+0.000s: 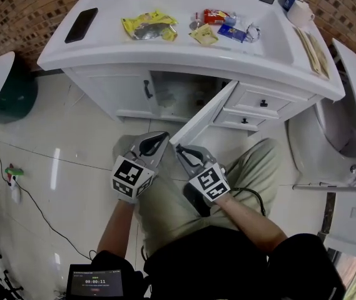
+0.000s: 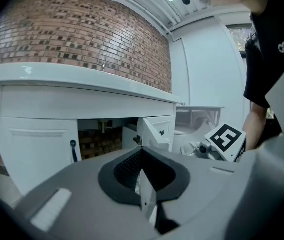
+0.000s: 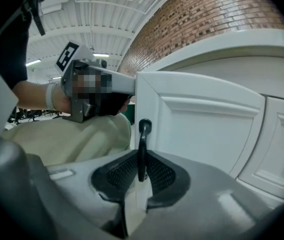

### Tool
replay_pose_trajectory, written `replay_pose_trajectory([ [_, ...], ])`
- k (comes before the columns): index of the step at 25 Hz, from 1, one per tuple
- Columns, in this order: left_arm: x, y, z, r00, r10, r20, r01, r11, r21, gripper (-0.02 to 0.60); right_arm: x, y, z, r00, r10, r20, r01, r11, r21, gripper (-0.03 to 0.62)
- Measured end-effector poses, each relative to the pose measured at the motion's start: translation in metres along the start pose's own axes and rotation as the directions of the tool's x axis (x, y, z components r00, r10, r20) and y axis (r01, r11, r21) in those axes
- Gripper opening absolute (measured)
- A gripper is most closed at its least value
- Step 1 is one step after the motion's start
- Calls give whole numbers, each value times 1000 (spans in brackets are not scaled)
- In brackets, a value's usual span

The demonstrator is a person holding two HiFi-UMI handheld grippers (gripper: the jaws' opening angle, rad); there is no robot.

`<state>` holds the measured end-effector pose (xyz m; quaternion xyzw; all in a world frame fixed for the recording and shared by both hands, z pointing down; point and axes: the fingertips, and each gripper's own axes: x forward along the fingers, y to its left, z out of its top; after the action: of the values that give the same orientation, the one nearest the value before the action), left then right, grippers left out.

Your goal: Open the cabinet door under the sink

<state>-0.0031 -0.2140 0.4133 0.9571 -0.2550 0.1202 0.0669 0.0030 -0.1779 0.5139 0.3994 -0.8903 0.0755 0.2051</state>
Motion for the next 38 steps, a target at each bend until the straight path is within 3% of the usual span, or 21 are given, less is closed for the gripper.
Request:
replay_pose_trajectory([
  [12, 53, -59, -5, 987, -143, -66, 148, 986, 80, 17, -68, -5, -36, 999, 37, 18, -35, 996, -84, 40],
  [30, 100, -93, 2, 968, -236, -91, 239, 971, 26, 17, -144, -51, -80, 998, -46, 37, 47, 999, -19, 40],
  [38, 113, -95, 5, 964, -257, -72, 256, 966, -27, 17, -146, -53, -82, 999, -36, 12, 36, 999, -10, 40],
])
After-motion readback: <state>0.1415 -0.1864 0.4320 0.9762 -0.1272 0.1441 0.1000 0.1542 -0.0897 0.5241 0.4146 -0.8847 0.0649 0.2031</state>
